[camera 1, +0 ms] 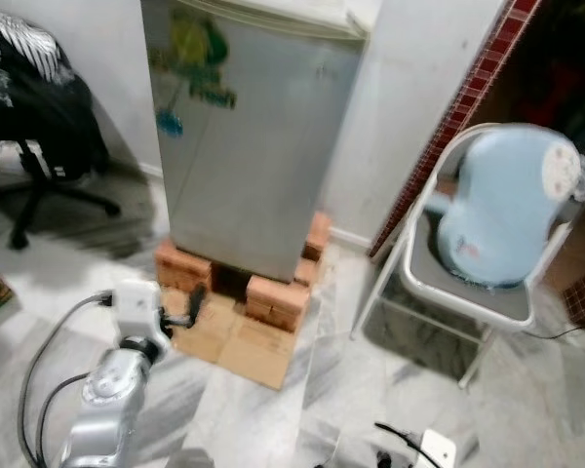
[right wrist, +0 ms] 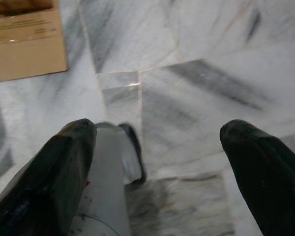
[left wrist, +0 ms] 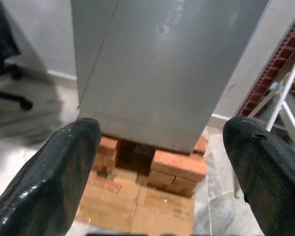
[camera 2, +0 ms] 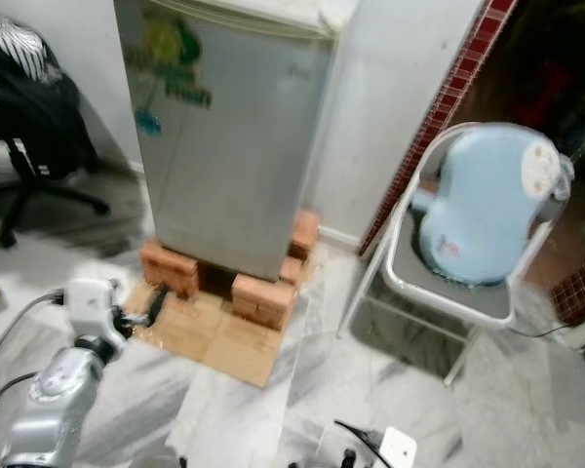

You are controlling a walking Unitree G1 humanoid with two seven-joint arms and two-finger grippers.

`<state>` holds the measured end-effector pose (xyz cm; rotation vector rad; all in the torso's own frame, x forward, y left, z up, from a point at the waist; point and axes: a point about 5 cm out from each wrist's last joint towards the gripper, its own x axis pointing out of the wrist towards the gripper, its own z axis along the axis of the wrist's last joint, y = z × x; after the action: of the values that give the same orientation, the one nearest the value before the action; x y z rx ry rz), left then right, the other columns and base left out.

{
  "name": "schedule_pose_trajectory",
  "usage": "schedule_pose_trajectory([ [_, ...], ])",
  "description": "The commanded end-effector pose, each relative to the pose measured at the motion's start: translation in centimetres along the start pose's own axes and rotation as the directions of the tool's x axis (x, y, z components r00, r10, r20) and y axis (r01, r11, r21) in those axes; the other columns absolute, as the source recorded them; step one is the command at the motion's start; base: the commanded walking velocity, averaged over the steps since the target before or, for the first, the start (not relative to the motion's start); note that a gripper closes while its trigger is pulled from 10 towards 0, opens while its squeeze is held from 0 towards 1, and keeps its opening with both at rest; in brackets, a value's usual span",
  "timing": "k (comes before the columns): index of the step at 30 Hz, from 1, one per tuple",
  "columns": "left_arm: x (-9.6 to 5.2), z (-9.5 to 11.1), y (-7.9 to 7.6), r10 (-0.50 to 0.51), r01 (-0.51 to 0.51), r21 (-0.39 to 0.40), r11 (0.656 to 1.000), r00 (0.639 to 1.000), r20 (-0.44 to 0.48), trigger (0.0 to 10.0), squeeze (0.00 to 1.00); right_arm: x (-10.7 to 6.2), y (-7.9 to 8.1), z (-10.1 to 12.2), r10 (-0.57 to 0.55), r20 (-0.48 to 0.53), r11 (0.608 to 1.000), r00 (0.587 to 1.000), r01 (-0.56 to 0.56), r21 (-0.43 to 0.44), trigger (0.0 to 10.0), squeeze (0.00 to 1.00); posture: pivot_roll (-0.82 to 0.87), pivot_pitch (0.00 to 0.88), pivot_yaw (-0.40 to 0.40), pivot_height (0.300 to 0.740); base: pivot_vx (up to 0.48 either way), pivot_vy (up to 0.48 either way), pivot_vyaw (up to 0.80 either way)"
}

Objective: Restocking fridge

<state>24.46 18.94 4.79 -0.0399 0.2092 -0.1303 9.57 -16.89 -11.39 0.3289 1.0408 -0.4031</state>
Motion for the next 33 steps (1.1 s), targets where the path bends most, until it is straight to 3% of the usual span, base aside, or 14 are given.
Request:
schedule_pose_trajectory([
  [1,0.3,-0.1,-1.2,-0.033,0.033,-0.009,0.999,0.999,-0.006,10.0,0.00,-5.9,16.1,23.9,0.682,0.560,0.730,0.471,-0.385,-0.566,10.0,0.00,0.06,0.000,-0.121,0.740,0.000,0.480,0.00],
  [21,0.5,0.3,-0.2,-0.001,0.002,-0.021,1.000,1.000,0.018,10.0,0.00,-5.7,15.5,23.7,0.673,0.560,0.737,0.483,-0.369,-0.567,10.0,0.00,0.06,0.000,-0.117,0.740,0.000,0.480,0.00],
  [33,0.4,0.7,0.1,-0.002,0.004,-0.043,0.999,0.999,0.047,10.0,0.00,-5.3,15.2,23.3,0.667,0.553,0.739,0.499,-0.357,-0.571,10.0,0.00,0.06,0.000,-0.112,0.740,0.126,0.089,0.00],
])
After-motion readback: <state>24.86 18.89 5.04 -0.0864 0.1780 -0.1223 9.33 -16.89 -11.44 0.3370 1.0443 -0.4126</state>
